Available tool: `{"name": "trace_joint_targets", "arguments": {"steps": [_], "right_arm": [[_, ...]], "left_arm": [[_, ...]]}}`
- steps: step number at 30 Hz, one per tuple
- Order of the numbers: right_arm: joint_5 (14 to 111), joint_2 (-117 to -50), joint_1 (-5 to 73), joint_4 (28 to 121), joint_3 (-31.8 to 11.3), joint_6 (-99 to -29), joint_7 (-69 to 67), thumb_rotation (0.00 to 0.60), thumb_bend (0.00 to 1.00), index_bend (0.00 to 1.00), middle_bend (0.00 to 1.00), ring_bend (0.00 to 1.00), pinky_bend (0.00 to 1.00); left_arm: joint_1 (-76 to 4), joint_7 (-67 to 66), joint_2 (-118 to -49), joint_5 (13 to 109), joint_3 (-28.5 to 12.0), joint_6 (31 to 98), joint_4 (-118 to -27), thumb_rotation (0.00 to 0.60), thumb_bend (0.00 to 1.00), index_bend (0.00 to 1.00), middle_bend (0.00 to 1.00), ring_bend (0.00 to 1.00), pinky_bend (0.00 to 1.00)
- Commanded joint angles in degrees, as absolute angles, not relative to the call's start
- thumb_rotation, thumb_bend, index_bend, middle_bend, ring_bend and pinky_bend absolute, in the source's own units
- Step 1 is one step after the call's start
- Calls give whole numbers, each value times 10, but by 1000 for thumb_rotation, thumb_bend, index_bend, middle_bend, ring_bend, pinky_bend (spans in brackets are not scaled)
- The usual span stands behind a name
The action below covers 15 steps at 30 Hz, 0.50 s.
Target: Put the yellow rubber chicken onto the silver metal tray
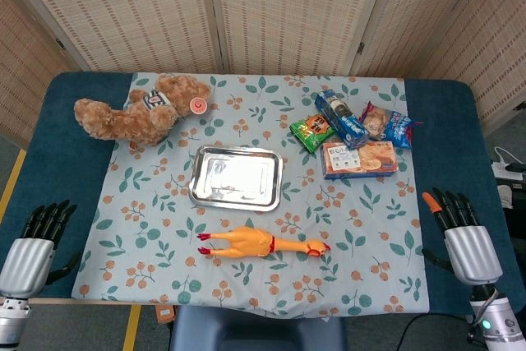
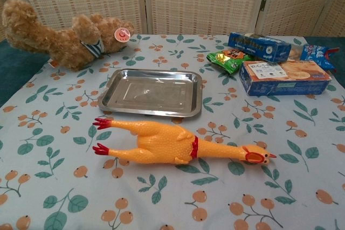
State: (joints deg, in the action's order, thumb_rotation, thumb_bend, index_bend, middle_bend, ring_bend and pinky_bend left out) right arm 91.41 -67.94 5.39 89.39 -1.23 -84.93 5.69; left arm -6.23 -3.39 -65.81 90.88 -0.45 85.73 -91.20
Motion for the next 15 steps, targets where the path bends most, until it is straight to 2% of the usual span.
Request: {"name": "trace_joint_targets", "arguments": {"steps": [1, 7, 9, 15], "right_arm": [[913, -680, 55, 895, -11, -845, 60, 600, 99, 0, 0, 0, 0], [916, -679, 58, 902, -3, -833, 58, 600, 99, 0, 0, 0, 0], [921, -673, 68, 934, 15, -795, 40, 600, 101, 0, 0, 0, 0], [921, -684, 110, 1020, 15, -721, 111, 600, 105, 0, 0, 0, 0]], "left_arm": [[-63, -37, -658, 907, -3, 855, -915, 600, 332, 0, 0, 0, 55], [-64, -39, -657, 907, -2, 851, -917, 600, 332, 0, 0, 0, 55], [-66, -37, -655, 909, 0, 845, -920, 600, 332, 0, 0, 0, 55], [-73, -31, -649, 909, 5, 828, -925, 600, 332, 0, 0, 0, 56]]}}
